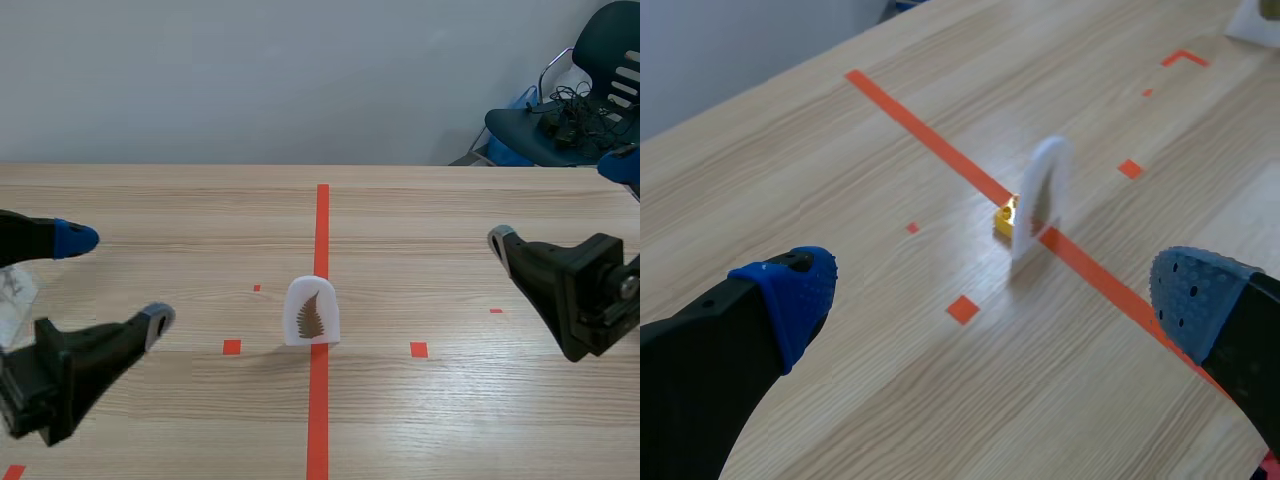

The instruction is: Do the leaf sorting experiment

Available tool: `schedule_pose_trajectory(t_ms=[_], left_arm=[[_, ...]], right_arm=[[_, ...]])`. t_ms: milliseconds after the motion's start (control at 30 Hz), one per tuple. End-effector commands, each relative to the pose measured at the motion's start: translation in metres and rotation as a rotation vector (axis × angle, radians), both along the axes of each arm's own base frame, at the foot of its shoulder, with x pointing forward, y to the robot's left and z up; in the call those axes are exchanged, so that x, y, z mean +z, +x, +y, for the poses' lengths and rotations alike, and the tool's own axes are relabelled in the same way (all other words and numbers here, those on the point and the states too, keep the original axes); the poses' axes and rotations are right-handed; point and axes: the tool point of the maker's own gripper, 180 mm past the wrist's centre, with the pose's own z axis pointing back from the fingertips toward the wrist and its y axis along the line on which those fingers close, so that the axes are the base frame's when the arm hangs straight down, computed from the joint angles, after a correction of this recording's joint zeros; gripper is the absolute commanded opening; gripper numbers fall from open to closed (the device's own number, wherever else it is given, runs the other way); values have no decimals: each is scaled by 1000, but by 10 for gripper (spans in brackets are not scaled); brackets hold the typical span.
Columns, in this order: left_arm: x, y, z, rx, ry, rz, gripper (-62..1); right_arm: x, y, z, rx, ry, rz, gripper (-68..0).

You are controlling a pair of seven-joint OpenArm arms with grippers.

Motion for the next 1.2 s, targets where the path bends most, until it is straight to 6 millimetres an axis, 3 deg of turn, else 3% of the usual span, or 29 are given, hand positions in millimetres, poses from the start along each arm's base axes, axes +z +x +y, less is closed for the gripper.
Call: schedule_pose_trajectory(t_ms=[0, 433, 667, 900, 1167], left_arm=[[-2, 8, -4, 7, -20, -29, 14], [-70, 56, -29, 0, -29, -20, 14], [-96, 65, -54, -70, -26, -18, 14], [-111, 70, -88, -129, -48, 0, 14], [-113, 74, -124, -164, -92, 3, 14]], right_arm=[[12, 4, 0, 7, -2, -42, 4], [12, 4, 0, 7, -2, -43, 4], [11, 4, 0, 7, -2, -42, 4], [12, 4, 0, 7, -1, -43, 4], [12, 4, 0, 7, -2, -42, 4]])
